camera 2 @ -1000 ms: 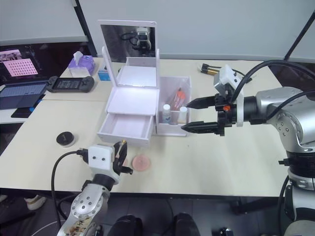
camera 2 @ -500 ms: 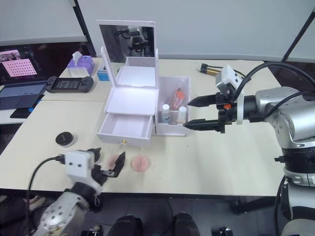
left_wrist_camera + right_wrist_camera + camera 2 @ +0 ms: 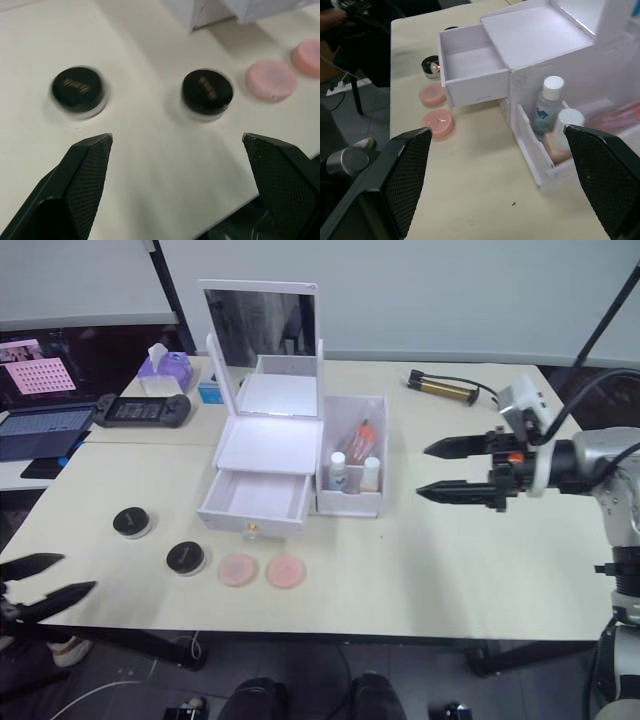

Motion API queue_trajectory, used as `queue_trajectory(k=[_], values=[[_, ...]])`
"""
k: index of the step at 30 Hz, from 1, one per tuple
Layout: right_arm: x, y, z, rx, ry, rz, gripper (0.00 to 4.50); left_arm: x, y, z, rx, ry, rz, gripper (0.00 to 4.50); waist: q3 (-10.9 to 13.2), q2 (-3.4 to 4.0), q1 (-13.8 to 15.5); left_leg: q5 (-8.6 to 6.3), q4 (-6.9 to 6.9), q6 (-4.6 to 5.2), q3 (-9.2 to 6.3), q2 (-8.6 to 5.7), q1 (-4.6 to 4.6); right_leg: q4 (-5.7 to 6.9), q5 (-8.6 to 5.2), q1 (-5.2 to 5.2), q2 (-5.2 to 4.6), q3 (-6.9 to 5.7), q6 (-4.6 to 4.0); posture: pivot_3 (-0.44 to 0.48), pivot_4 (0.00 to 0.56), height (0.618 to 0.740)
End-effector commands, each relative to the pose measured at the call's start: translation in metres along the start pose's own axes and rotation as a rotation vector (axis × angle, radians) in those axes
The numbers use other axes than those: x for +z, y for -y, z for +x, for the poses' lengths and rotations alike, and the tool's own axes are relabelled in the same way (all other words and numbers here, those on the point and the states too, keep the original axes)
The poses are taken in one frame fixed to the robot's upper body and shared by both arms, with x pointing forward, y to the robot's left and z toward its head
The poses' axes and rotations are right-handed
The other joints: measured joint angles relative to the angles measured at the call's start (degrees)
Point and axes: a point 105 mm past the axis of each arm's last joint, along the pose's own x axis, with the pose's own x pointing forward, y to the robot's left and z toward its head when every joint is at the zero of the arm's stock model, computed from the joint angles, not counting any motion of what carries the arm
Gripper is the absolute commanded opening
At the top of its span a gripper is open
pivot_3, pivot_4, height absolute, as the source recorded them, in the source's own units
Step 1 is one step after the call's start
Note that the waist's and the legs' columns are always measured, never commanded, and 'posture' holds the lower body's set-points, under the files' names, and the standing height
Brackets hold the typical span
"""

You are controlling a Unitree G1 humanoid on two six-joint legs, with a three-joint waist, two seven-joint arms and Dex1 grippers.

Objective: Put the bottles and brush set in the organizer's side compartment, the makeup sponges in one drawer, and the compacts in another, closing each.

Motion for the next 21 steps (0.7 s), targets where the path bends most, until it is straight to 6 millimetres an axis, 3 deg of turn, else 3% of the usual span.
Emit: queue_trajectory(k=[1, 10, 15, 21], values=[[0.007, 0.006, -0.021, -0.064, 0.071, -0.006, 4.5, 0.023, -0.031, -0.014, 0.083, 0.027, 0.115, 4.47, 0.0, 0.0, 0.2, 0.0, 0.0, -0.01, 0.04, 0.01, 0.01, -0.03, -0.05, 0.01, -0.01, -0.01, -0.01, 0.0, 0.15, 0.689], [-0.012, 0.016, -0.051, -0.206, 0.139, 0.103, 4.5, 0.039, -0.057, -0.026, 0.087, 0.054, 0.082, 4.47, 0.0, 0.06, -0.9, -0.02, -0.12, 0.0, 0.52, 0.14, -0.04, 0.13, 0.12, -0.03, 0.0, 0.2, -0.07, 0.0, 0.15, 0.689], [-0.013, 0.014, -0.046, -0.196, 0.11, 0.095, 4.5, 0.054, -0.058, -0.017, 0.104, 0.104, 0.165, 4.47, 0.0, 0.07, -1.0, -0.02, -0.12, -0.01, 0.57, 0.15, 0.03, 0.16, 0.11, 0.0, -0.02, 0.23, -0.08, 0.0, 0.15, 0.689], [0.007, 0.014, -0.027, -0.142, 0.086, 0.07, 4.5, 0.042, -0.045, -0.004, 0.078, 0.01, 0.241, 4.47, 0.0, 0.12, -1.6, -0.02, -0.15, -0.01, 0.62, 0.17, 0.03, 0.18, 0.12, -0.05, 0.0, 0.3, -0.08, 0.0, 0.15, 0.689]])
